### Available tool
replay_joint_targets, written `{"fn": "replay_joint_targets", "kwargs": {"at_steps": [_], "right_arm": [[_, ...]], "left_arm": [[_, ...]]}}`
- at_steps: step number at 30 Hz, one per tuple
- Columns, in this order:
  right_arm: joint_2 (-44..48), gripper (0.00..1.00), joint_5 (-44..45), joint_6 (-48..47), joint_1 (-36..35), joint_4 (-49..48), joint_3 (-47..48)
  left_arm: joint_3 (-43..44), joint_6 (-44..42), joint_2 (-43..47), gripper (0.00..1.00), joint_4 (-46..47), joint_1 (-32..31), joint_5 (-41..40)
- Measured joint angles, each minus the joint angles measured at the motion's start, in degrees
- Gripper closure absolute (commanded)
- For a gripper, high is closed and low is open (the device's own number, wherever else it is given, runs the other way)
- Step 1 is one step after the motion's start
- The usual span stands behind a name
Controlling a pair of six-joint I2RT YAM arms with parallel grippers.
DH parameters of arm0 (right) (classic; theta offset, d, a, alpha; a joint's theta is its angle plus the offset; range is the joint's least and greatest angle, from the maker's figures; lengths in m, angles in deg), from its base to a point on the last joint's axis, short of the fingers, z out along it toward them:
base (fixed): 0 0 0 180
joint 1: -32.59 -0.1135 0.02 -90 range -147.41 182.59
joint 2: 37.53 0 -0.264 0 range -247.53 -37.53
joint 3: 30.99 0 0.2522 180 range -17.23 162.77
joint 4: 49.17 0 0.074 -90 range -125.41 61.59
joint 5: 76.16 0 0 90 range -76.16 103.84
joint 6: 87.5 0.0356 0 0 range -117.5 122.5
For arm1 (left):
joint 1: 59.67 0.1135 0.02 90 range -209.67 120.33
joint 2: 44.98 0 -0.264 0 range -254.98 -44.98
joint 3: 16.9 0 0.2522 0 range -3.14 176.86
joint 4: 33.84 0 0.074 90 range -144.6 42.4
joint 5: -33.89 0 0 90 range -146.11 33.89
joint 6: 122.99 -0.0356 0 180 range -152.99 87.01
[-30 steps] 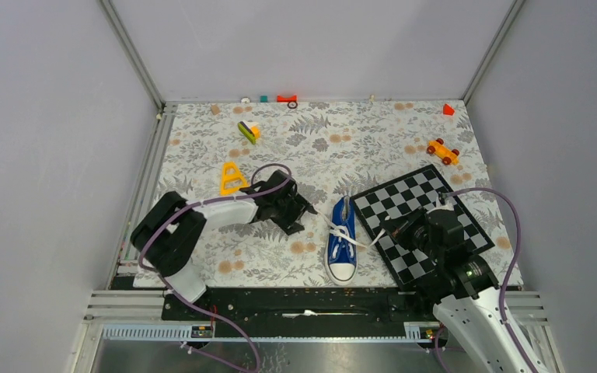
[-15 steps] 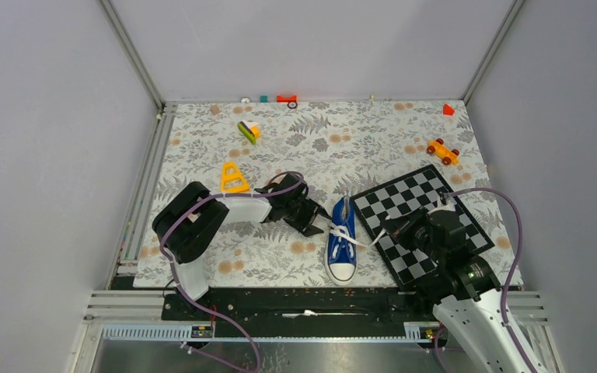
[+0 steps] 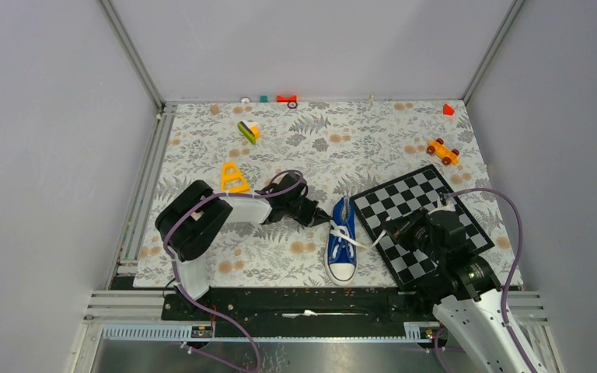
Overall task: Tie the shoes
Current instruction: Pick up the shoelace at the center of the board, then tie the shoelace on the shoe.
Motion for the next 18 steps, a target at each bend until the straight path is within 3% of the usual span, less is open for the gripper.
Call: {"fn": "replay_joint_targets", "kwargs": {"at_steps": [5,12,18], "right_arm": [[0.00,1.00,0.92,-0.42,0.00,0.22,0.00],[-0.61,1.00,3.30,-2.40,0.00,1.20,0.66],[-6.08,1.00,7.15,-7.96,0.00,1.75,9.07]], "left_arm": [[-1.75,-0.96,2.10,1.00,-2.14,0.79,-1.44],[-4.87,-5.27,11.72,1.00,-9.84,3.50,-5.77],[-6.12,-10.27,20.74,1.00,-15.13,5.62,-9.66]]}}
